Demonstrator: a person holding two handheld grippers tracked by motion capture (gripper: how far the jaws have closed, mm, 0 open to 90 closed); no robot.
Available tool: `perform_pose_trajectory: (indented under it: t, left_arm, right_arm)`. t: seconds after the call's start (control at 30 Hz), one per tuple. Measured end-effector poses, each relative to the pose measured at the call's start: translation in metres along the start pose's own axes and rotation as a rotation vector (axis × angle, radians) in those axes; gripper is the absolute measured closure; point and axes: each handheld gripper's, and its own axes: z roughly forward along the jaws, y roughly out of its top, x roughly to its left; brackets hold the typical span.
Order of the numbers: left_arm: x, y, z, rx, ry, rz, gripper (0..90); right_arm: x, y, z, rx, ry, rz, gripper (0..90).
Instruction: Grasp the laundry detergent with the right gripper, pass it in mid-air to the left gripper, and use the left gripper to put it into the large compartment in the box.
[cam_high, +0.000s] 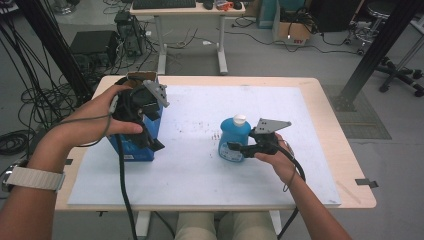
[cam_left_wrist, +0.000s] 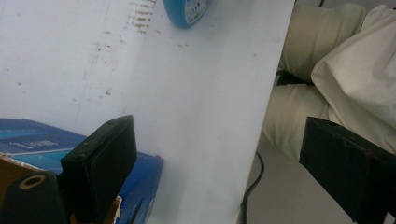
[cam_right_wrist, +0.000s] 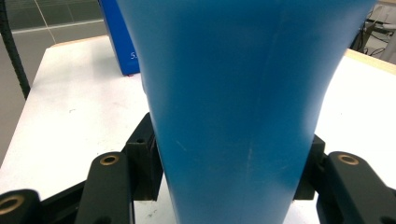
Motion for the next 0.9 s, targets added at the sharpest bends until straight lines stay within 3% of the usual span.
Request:
perform_pose_trajectory:
  t: [0.9]
  left_arm:
    - [-0.0002,-0.0002,0.0002,-0.002,0.0,-0.004,11.4]
  right_arm:
    - [-0.0003,0.0,0.0004,-0.004,0.001,-0.003,42.4]
